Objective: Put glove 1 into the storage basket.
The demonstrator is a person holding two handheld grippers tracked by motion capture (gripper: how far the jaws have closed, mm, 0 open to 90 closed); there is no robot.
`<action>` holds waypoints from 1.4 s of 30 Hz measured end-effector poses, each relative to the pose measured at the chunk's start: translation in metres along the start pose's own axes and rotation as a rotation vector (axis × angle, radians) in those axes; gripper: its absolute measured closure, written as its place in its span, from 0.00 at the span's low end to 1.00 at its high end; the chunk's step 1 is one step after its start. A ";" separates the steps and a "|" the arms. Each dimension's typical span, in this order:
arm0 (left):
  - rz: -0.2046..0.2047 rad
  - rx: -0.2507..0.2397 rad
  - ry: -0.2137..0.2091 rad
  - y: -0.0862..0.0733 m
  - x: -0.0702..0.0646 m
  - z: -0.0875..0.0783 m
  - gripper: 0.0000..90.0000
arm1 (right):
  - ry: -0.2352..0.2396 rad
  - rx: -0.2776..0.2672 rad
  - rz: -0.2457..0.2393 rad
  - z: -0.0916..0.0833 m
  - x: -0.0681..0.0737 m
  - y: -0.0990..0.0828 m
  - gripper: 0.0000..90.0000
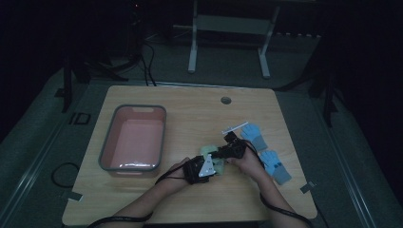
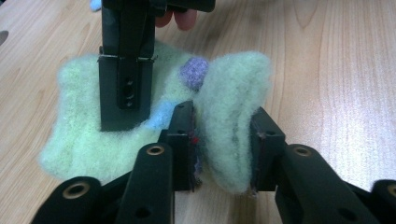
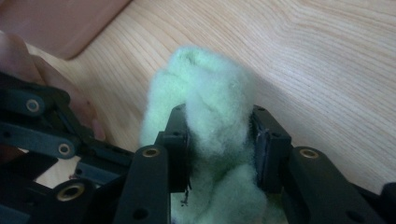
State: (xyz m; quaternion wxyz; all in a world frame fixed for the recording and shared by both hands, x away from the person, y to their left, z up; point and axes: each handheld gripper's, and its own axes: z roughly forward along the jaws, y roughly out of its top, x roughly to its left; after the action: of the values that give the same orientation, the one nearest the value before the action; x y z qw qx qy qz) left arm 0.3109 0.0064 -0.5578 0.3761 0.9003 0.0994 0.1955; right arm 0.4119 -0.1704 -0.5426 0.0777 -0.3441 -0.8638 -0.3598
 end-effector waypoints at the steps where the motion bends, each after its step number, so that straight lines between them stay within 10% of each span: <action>1: -0.004 0.000 -0.001 0.001 0.000 -0.001 0.78 | 0.004 -0.001 0.000 0.000 0.000 0.000 0.72; 42: 0.063 0.090 0.063 0.034 0.037 -0.090 0.80 | 0.041 -0.109 -0.095 -0.026 0.050 0.061 0.77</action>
State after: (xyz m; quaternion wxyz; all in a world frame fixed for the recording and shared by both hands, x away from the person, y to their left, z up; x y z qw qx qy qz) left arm 0.3071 0.0526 -0.4652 0.3254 0.9124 0.0913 0.2307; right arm 0.4105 -0.1306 -0.4696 0.0594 -0.2992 -0.8563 -0.4167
